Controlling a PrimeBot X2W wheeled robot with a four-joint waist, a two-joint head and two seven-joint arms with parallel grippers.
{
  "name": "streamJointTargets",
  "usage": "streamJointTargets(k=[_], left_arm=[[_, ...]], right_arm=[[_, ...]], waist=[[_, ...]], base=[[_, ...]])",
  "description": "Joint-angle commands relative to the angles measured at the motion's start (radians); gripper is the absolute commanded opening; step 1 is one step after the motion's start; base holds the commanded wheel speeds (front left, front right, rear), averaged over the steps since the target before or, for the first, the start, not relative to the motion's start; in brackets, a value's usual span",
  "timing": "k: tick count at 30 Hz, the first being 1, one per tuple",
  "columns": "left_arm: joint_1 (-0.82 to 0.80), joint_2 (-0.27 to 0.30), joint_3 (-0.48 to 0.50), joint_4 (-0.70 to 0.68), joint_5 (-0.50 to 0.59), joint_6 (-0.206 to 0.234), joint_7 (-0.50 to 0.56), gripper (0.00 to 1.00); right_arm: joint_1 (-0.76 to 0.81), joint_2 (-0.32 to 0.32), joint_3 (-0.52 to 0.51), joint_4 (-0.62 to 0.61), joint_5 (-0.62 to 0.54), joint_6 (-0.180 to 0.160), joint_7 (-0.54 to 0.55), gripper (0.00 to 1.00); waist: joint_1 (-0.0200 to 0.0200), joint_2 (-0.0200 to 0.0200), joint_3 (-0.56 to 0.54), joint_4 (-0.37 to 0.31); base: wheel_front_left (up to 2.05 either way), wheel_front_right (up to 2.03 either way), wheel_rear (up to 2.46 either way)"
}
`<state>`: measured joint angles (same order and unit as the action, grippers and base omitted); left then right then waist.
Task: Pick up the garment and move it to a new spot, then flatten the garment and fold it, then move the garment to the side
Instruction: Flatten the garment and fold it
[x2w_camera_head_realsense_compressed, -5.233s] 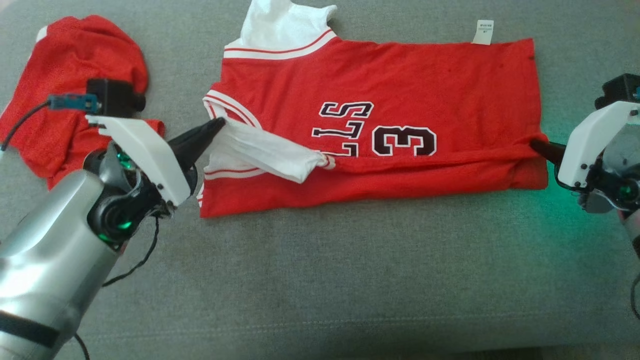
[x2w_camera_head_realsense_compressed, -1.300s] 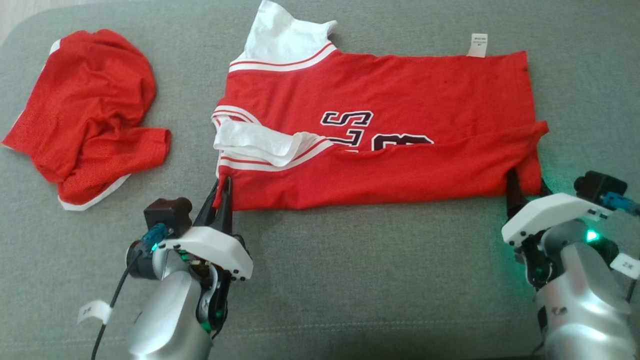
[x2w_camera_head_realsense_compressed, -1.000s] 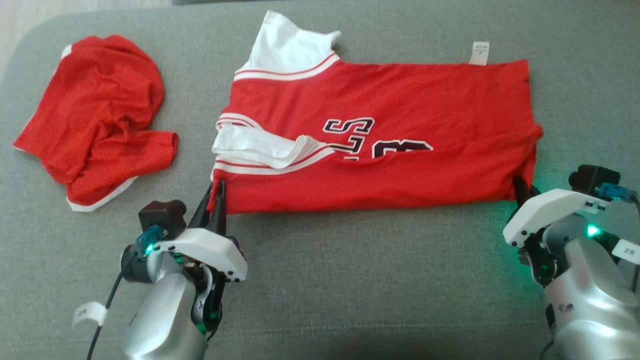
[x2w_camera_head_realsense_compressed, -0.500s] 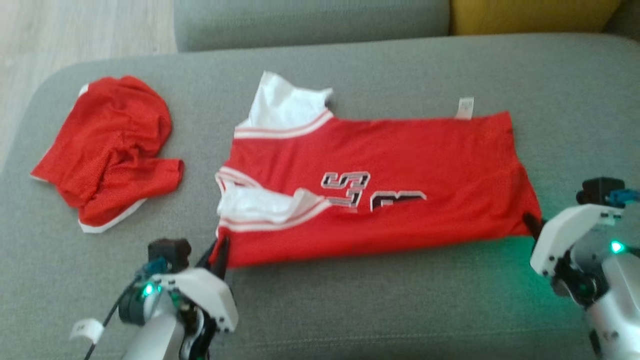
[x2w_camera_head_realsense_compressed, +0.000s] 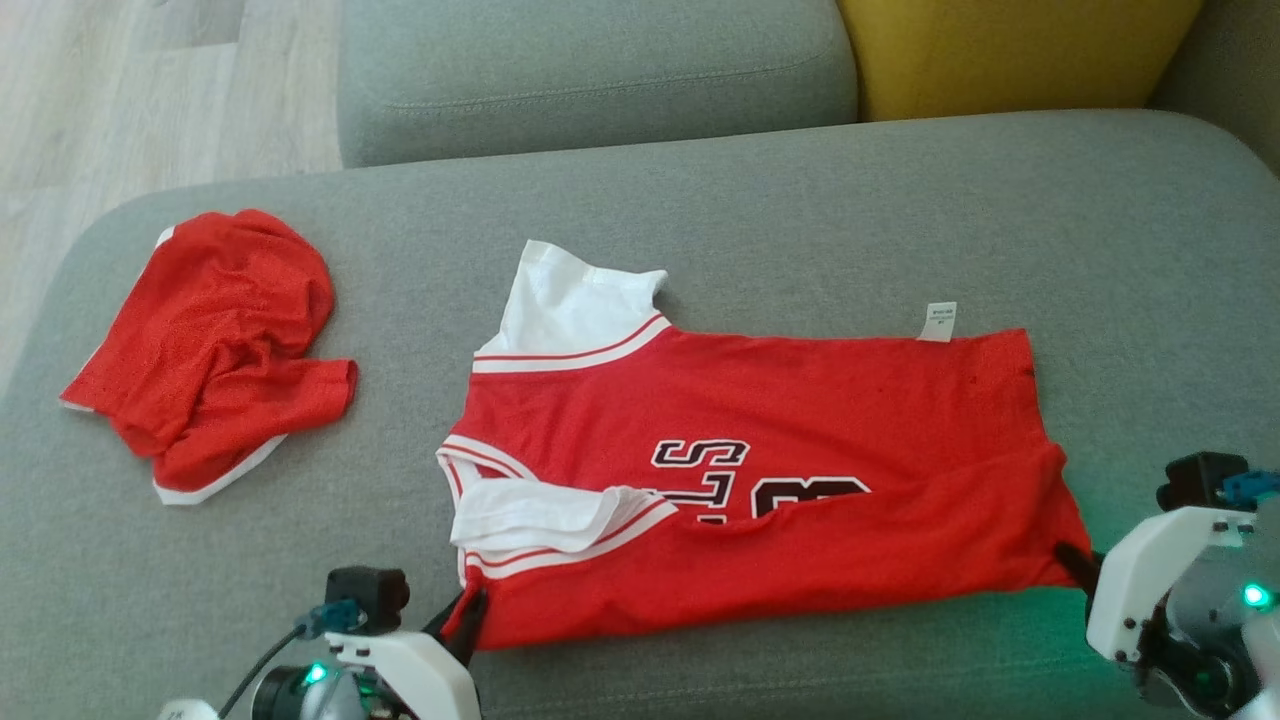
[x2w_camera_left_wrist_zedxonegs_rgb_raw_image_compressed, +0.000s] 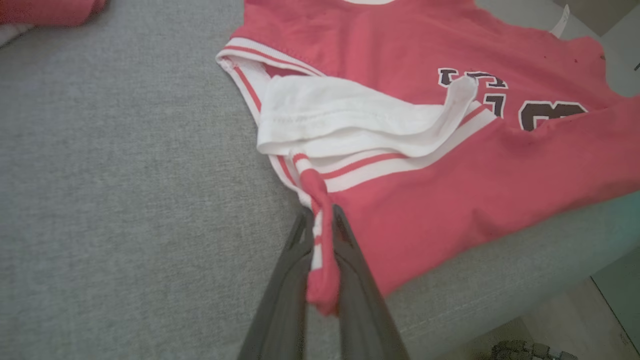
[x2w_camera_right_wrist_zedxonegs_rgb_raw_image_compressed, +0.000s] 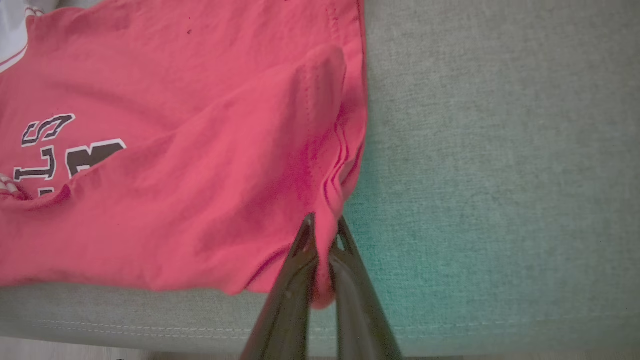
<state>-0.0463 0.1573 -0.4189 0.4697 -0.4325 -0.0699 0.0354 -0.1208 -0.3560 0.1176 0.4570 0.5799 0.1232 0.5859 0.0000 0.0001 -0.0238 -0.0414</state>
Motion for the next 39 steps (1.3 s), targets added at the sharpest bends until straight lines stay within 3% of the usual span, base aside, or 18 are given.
streamJointTargets(k=[1, 4, 5, 6, 7, 8, 12, 17, 25, 34, 39], left_arm=[[-0.031, 0.022, 0.029, -0.04, -0.001, 0.005, 0.004, 0.0], [-0.018, 0.026, 0.024, -0.062, -0.004, 0.011, 0.021, 0.0], [-0.015, 0.027, 0.023, -0.067, -0.005, 0.014, 0.027, 0.0], [-0.014, 0.028, 0.022, -0.071, -0.005, 0.018, 0.032, 0.38], [-0.014, 0.03, 0.022, -0.077, -0.002, 0.024, 0.032, 0.86], [-0.014, 0.03, 0.023, -0.082, 0.0, 0.029, 0.031, 1.0], [-0.03, 0.035, 0.048, -0.111, -0.004, 0.054, 0.007, 1.0], [-0.079, 0.016, 0.118, -0.173, -0.023, 0.093, -0.115, 1.0], [-0.144, -0.042, 0.186, -0.229, -0.031, 0.079, -0.29, 1.0], [-0.222, -0.06, 0.196, -0.189, 0.009, 0.061, -0.297, 1.0], [-0.352, -0.018, 0.177, -0.108, 0.042, 0.041, -0.247, 1.0]], right_arm=[[-0.017, -0.035, 0.0, -0.046, 0.002, 0.008, 0.004, 0.0], [-0.003, -0.029, -0.022, -0.079, 0.0, 0.008, 0.011, 0.0], [-0.001, -0.025, -0.033, -0.089, -0.005, 0.008, 0.004, 0.69], [0.001, -0.019, -0.044, -0.095, -0.009, 0.008, 0.001, 1.0], [0.002, -0.014, -0.049, -0.102, -0.015, 0.008, 0.001, 1.0], [0.002, -0.011, -0.054, -0.112, -0.021, 0.008, -0.003, 1.0], [-0.008, 0.012, -0.104, -0.147, -0.051, 0.008, -0.055, 1.0], [-0.033, 0.056, -0.124, -0.23, -0.07, 0.008, -0.198, 1.0], [-0.05, 0.114, -0.073, -0.308, -0.086, 0.008, -0.514, 1.0], [-0.083, 0.17, -0.026, -0.289, -0.154, 0.008, -0.646, 1.0], [-0.126, 0.201, -0.011, -0.28, -0.184, 0.008, -0.665, 1.0]], waist=[[0.0, -0.0001, 0.0, -0.003], [0.0, -0.0001, 0.002, -0.011], [0.0, -0.0001, 0.004, -0.013], [0.0, -0.0001, 0.006, -0.015], [0.0, -0.0001, 0.007, -0.016], [0.0, -0.0001, 0.008, -0.018], [0.0, -0.0001, 0.015, -0.02], [0.0, -0.0001, 0.024, -0.017], [0.0, -0.0001, 0.046, -0.024], [0.0, -0.0001, 0.109, -0.056], [0.0, -0.0001, 0.181, -0.098]], base=[[0.0, 0.0, 0.0], [0.0, 0.0, 0.0], [0.0, 0.0, 0.0], [0.0, 0.0, 0.0], [0.0, 0.0, 0.0], [0.0, 0.0, 0.0], [0.0, 0.0, 0.0], [0.0, 0.0, 0.0], [0.0, 0.0, 0.0], [0.0, 0.0, 0.0], [0.0, 0.0, 0.0]])
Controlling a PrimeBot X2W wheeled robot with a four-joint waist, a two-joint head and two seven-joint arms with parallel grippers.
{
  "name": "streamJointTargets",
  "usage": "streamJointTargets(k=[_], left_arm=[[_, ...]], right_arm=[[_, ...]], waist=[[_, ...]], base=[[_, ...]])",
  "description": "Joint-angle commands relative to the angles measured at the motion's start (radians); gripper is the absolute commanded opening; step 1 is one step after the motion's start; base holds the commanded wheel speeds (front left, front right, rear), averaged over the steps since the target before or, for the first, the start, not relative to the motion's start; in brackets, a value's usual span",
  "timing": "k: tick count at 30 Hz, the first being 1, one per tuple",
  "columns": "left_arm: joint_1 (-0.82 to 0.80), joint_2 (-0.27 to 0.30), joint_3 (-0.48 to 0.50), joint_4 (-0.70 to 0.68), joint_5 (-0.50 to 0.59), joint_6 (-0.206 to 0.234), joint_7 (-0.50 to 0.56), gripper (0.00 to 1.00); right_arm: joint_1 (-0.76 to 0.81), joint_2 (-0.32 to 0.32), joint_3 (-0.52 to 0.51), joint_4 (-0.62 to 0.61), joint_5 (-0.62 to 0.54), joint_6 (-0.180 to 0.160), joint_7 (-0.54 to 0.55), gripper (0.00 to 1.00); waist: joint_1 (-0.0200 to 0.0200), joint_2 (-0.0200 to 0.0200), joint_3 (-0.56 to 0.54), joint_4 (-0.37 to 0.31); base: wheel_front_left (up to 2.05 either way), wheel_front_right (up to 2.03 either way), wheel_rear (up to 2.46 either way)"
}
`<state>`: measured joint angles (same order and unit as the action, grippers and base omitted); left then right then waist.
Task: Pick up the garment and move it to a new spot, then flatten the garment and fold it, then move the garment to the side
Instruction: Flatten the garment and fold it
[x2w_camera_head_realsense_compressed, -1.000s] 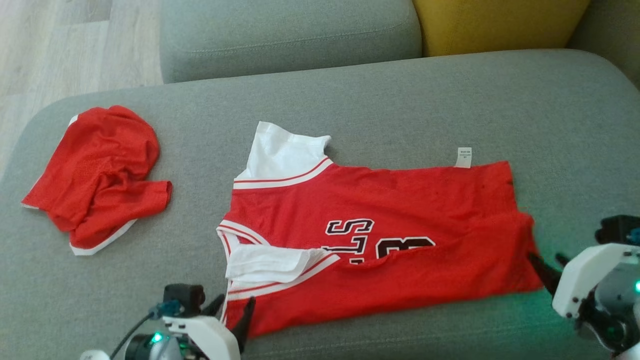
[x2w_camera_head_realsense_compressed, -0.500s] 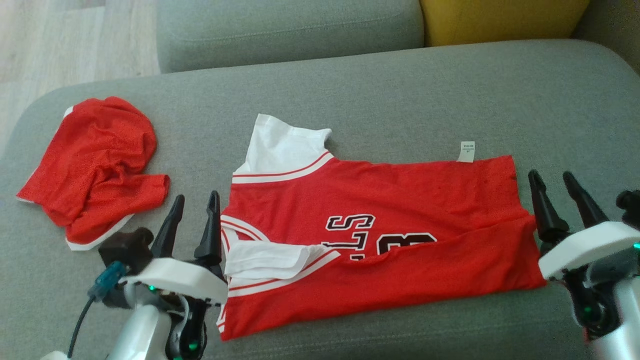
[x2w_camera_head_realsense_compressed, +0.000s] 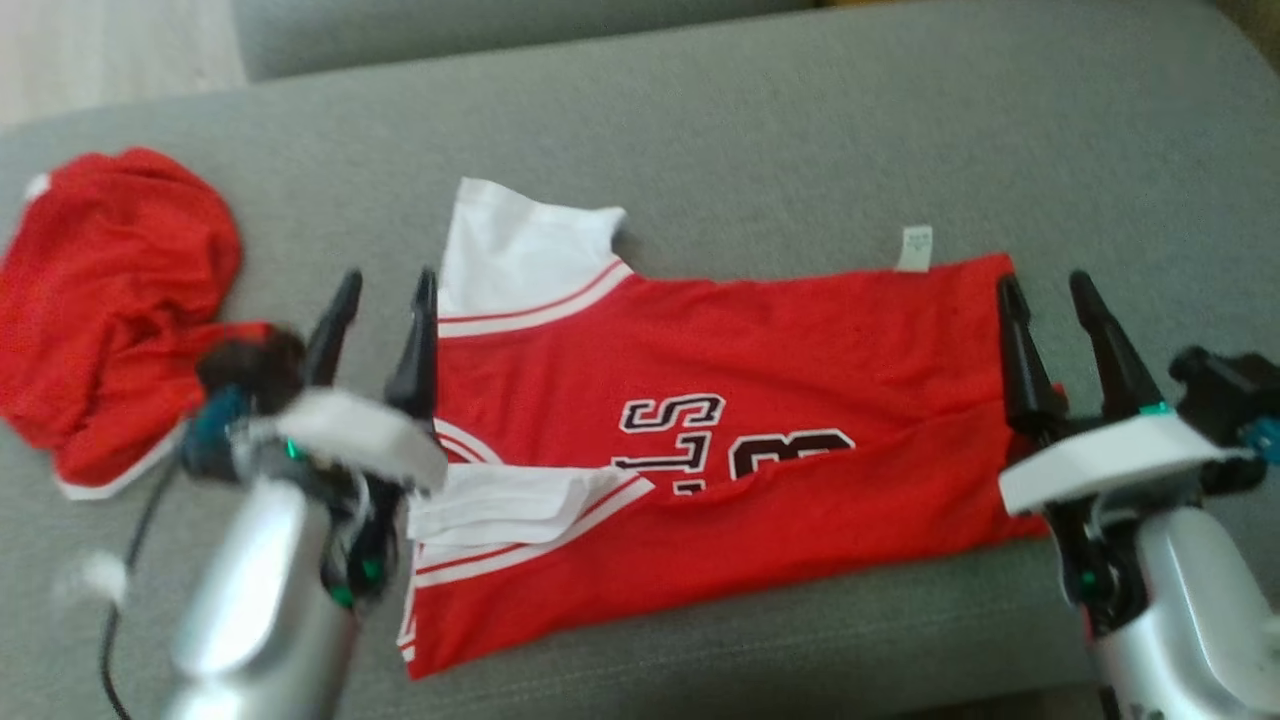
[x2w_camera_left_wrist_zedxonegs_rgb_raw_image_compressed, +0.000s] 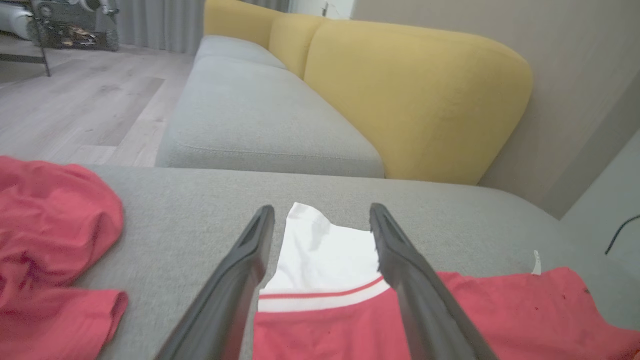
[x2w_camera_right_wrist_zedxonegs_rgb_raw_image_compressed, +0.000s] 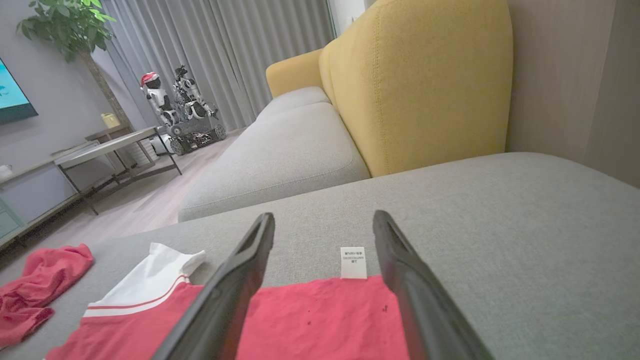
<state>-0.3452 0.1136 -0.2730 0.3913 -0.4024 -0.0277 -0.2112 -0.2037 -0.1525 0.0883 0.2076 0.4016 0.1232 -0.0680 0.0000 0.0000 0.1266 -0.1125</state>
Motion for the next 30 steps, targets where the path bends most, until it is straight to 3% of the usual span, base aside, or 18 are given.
streamJointTargets(k=[1, 9, 18, 30], left_arm=[[-0.084, 0.042, 0.021, -0.013, 0.023, -0.011, 0.022, 1.0], [-0.348, 0.185, -0.04, 0.133, 0.083, -0.074, 0.232, 1.0], [-0.543, 0.31, -0.092, 0.304, 0.033, -0.101, 0.473, 1.0], [-0.631, 0.376, -0.189, 0.388, -0.059, -0.103, 0.628, 1.0]], right_arm=[[-0.055, 0.005, 0.023, -0.028, -0.012, 0.008, -0.012, 1.0], [-0.184, 0.035, 0.083, -0.022, -0.036, 0.008, -0.01, 1.0], [-0.283, 0.061, 0.149, 0.018, -0.025, 0.008, -0.039, 1.0], [-0.318, 0.066, 0.167, 0.073, -0.007, 0.008, -0.082, 1.0]], waist=[[0.0, 0.0, 0.047, -0.039], [0.0, 0.0, 0.196, -0.147], [0.0, 0.0, 0.262, -0.24], [0.0, 0.0, 0.272, -0.275]], base=[[0.0, 0.0, 0.0], [0.0, 0.0, 0.0], [0.0, 0.0, 0.0], [0.0, 0.0, 0.0]])
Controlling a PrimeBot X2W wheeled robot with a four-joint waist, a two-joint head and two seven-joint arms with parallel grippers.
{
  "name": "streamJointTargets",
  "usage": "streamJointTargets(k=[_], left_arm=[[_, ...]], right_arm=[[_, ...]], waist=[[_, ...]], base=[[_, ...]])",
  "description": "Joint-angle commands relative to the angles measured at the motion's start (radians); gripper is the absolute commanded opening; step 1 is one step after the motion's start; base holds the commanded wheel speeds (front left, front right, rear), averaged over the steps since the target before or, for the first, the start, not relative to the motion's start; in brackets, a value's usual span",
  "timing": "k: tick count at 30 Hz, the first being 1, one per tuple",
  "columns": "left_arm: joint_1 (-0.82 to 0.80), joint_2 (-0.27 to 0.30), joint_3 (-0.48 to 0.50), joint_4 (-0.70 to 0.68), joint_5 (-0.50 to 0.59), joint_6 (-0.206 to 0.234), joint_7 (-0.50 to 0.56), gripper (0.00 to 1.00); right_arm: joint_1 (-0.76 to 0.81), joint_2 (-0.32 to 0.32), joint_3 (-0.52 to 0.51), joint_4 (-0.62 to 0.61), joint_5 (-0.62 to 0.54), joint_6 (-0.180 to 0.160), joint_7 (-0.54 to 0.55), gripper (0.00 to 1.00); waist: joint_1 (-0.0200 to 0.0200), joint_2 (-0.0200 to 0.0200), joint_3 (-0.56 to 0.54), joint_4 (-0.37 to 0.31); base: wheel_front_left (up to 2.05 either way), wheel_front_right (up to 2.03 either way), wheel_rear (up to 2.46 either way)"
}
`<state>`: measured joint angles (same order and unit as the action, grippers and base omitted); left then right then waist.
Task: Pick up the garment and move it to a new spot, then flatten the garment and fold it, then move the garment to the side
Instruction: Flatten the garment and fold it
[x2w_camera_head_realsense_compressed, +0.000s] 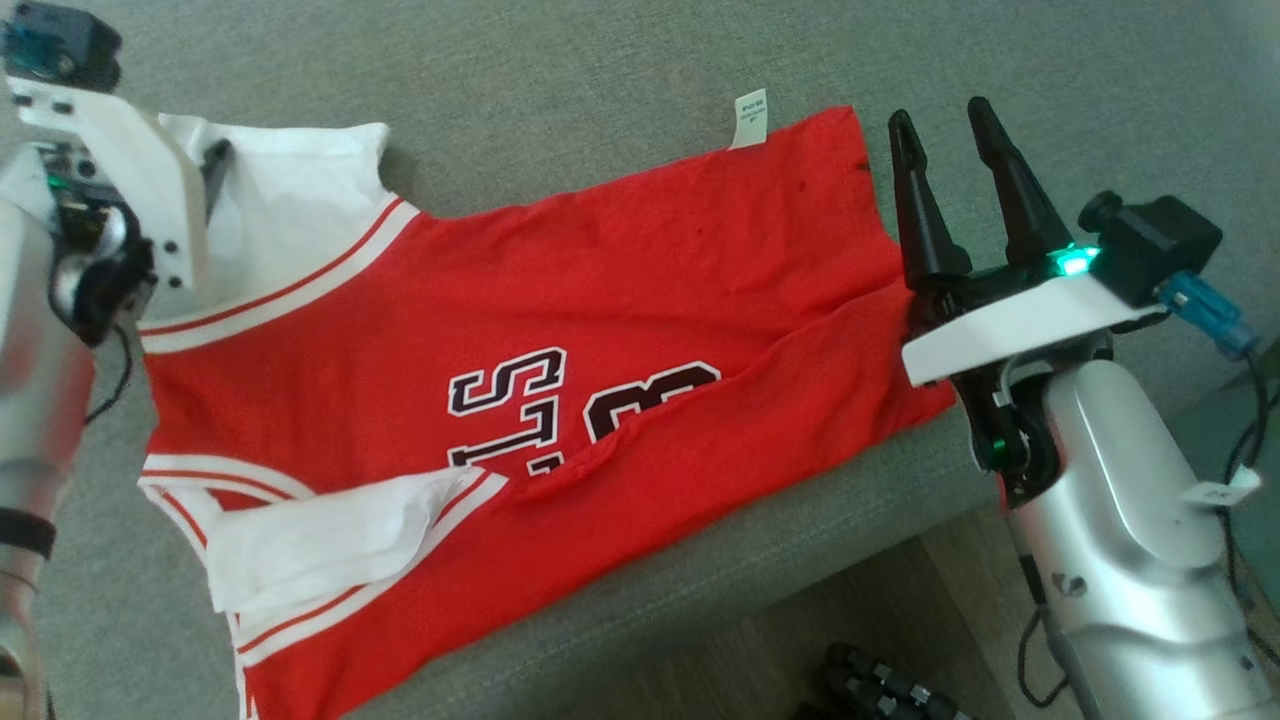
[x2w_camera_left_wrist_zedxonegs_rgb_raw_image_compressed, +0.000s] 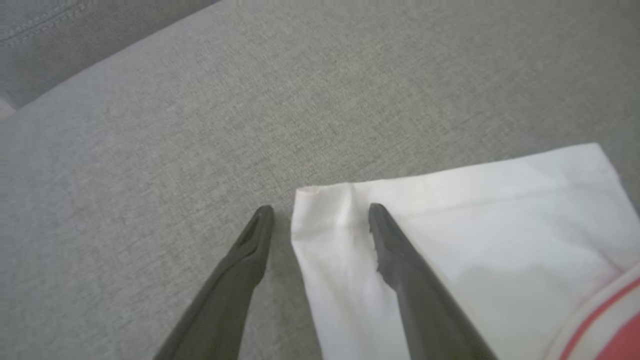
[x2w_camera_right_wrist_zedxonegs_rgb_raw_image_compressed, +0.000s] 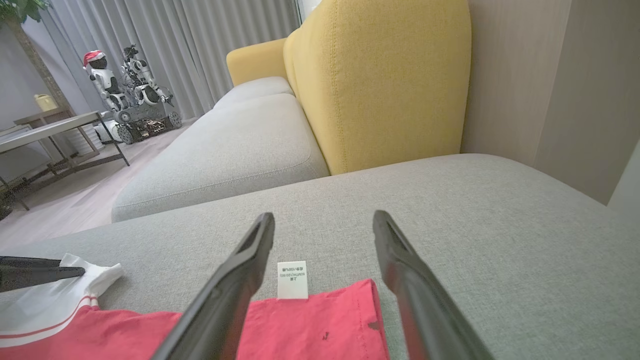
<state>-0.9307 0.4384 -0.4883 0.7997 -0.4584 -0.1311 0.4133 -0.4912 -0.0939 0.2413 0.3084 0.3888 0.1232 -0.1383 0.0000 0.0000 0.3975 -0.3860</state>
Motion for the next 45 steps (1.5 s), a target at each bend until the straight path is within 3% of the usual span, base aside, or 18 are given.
streamJointTargets(k=[1, 3, 4, 5, 6, 10, 16, 25, 34, 44, 45], left_arm=[[-0.051, 0.054, 0.021, -0.016, -0.007, 0.001, 0.002, 1.0], [-0.057, 0.054, 0.01, -0.005, -0.022, 0.001, 0.01, 1.0], [-0.058, 0.051, 0.004, -0.001, -0.033, 0.001, 0.016, 0.51], [-0.058, 0.051, 0.004, -0.001, -0.033, 0.001, 0.016, 0.51], [-0.059, 0.048, -0.003, -0.001, -0.044, 0.001, 0.02, 0.0], [-0.063, 0.039, -0.023, -0.019, -0.085, 0.001, -0.007, 0.0], [-0.066, 0.006, -0.027, -0.063, -0.104, 0.0, -0.153, 0.0], [0.028, -0.076, -0.048, -0.146, -0.126, 0.002, -0.311, 0.0], [0.083, -0.091, -0.068, -0.212, -0.133, 0.006, -0.335, 0.0], [0.09, -0.078, -0.072, -0.262, -0.139, 0.018, -0.324, 0.0], [0.09, -0.076, -0.072, -0.266, -0.139, 0.019, -0.322, 0.0]], right_arm=[[-0.033, 0.007, 0.015, -0.024, 0.006, 0.008, -0.013, 1.0], [-0.038, 0.007, 0.013, -0.017, 0.007, 0.008, -0.015, 1.0], [-0.04, 0.006, 0.012, -0.014, 0.007, 0.008, -0.015, 1.0], [-0.04, 0.006, 0.012, -0.014, 0.007, 0.008, -0.015, 1.0], [-0.041, 0.005, 0.011, -0.011, 0.007, 0.008, -0.015, 1.0], [-0.046, -0.001, -0.003, 0.006, 0.011, 0.008, -0.006, 1.0], [-0.084, -0.049, -0.029, 0.067, 0.04, 0.008, 0.079, 1.0], [-0.155, -0.199, -0.018, 0.233, 0.106, 0.008, 0.291, 1.0], [-0.207, -0.28, 0.034, 0.365, 0.155, 0.008, 0.363, 1.0], [-0.254, -0.283, 0.082, 0.484, 0.192, 0.008, 0.351, 1.0], [-0.256, -0.281, 0.09, 0.49, 0.201, 0.008, 0.352, 0.53]], waist=[[0.0, 0.0, 0.002, -0.003], [0.0, 0.0, 0.003, -0.004], [0.0, 0.0, 0.003, -0.003], [0.0, 0.0, 0.003, -0.003], [0.0, 0.0, 0.003, -0.001], [0.0, 0.0, 0.001, 0.022], [0.0, 0.0, -0.015, 0.109], [0.0, 0.0, -0.031, 0.234], [0.0, 0.0, -0.02, 0.276], [0.0, 0.0, -0.006, 0.282], [0.0, 0.0, -0.005, 0.282]], base=[[0.0, 0.0, 0.0], [0.0, 0.0, 0.0], [0.0, 0.0, 0.0], [0.0, 0.0, 0.0], [0.0, 0.0, 0.0], [0.0, 0.0, 0.0], [0.0, 0.0, 0.0], [0.0, 0.0, 0.0], [0.0, 0.0, 0.0], [0.0, 0.0, 0.0], [0.0, 0.0, 0.0]])
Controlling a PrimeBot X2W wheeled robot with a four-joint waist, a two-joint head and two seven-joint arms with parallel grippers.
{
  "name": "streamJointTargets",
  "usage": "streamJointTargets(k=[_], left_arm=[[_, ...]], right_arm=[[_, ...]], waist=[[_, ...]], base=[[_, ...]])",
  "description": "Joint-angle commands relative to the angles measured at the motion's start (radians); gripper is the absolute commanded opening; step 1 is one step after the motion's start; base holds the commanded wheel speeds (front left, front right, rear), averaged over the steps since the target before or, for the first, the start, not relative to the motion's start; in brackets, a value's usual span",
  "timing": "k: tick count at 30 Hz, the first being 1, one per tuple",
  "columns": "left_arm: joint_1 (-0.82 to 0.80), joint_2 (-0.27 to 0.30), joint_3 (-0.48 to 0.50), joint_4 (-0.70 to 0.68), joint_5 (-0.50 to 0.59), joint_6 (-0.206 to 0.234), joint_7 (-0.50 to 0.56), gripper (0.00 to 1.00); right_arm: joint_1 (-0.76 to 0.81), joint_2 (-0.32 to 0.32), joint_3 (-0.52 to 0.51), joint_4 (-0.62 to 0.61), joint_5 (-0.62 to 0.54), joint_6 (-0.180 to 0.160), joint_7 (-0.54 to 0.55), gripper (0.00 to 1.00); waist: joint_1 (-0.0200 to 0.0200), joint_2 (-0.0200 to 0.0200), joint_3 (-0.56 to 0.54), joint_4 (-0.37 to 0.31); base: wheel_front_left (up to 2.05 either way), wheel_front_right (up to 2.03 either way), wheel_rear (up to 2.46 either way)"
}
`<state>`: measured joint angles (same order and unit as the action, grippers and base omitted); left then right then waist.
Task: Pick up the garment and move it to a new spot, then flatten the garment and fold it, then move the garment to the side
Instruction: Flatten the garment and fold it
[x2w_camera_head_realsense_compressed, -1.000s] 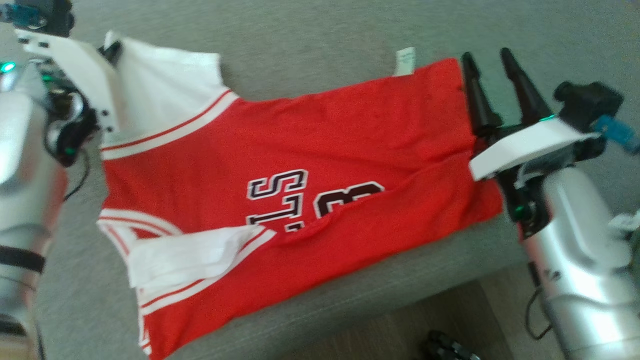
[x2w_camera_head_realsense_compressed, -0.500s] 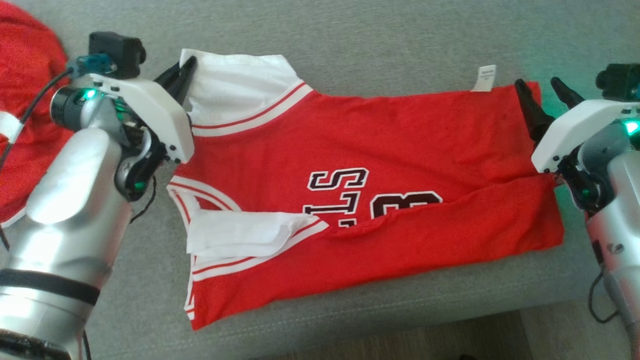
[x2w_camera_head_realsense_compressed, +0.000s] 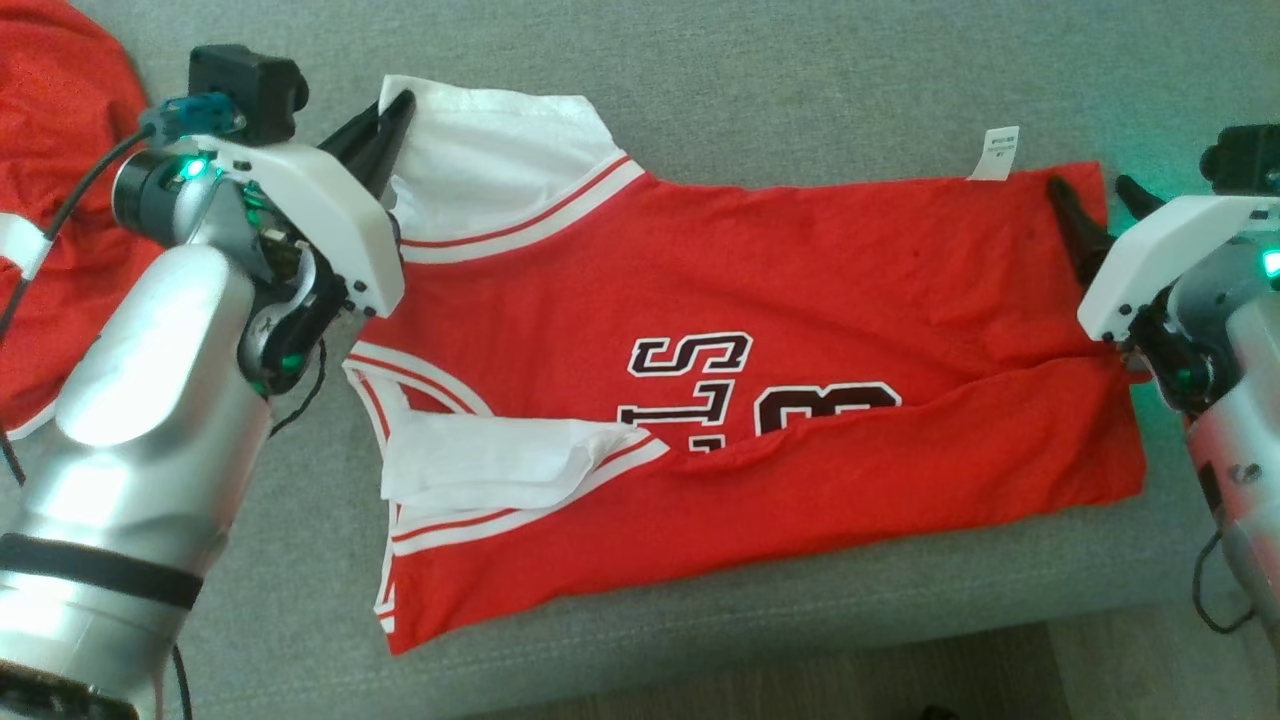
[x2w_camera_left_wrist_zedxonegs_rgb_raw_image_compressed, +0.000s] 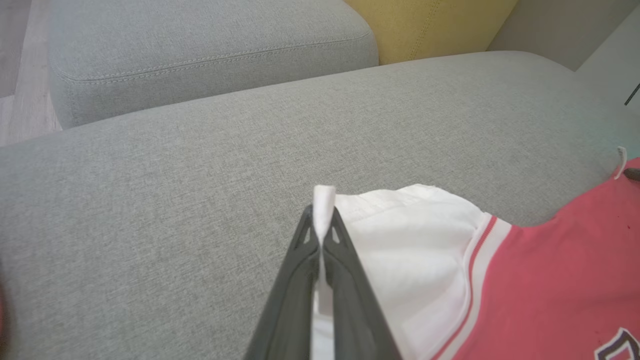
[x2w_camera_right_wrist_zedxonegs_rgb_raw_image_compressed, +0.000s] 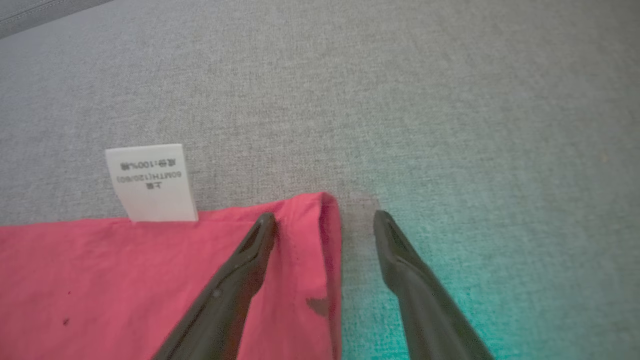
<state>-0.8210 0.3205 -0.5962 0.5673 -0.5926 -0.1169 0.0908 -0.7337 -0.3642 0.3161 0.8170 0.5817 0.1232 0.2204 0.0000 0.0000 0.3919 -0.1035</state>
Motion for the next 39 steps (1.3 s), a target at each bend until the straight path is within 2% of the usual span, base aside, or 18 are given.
streamJointTargets(k=[1, 2, 18, 26, 32, 39], left_arm=[[-0.019, 0.044, 0.036, -0.037, -0.006, 0.006, 0.002, 0.0], [-0.019, 0.046, 0.037, -0.04, -0.007, 0.008, 0.003, 0.0], [-0.108, 0.068, 0.078, -0.027, -0.006, 0.051, -0.034, 0.0], [-0.242, 0.047, 0.08, 0.061, 0.027, 0.059, -0.091, 0.0], [-0.319, 0.009, 0.107, 0.15, 0.027, 0.077, -0.197, 0.0], [-0.311, -0.015, 0.045, 0.228, 0.047, 0.025, -0.236, 0.0]], right_arm=[[-0.016, -0.011, 0.021, -0.013, 0.016, 0.008, -0.01, 0.15], [-0.019, -0.013, 0.027, -0.009, 0.022, 0.008, -0.016, 0.0], [-0.168, -0.053, 0.07, 0.087, -0.001, 0.008, -0.198, 0.0], [-0.304, -0.061, 0.069, 0.162, -0.024, 0.008, -0.259, 0.0], [-0.388, -0.046, 0.053, 0.243, -0.066, 0.008, -0.357, 0.0], [-0.393, -0.007, 0.074, 0.303, -0.078, 0.008, -0.43, 0.0]], waist=[[0.0, 0.0, 0.001, 0.0], [0.0, 0.0, 0.002, 0.0], [0.0, 0.0, 0.06, 0.005], [0.0, 0.0, 0.108, 0.017], [0.0, 0.0, 0.121, 0.026], [0.0, 0.0, 0.111, 0.031]], base=[[0.0, 0.0, 0.0], [0.0, 0.0, 0.0], [0.0, 0.0, 0.0], [0.0, 0.0, 0.0], [0.0, 0.0, 0.0], [0.0, 0.0, 0.0]])
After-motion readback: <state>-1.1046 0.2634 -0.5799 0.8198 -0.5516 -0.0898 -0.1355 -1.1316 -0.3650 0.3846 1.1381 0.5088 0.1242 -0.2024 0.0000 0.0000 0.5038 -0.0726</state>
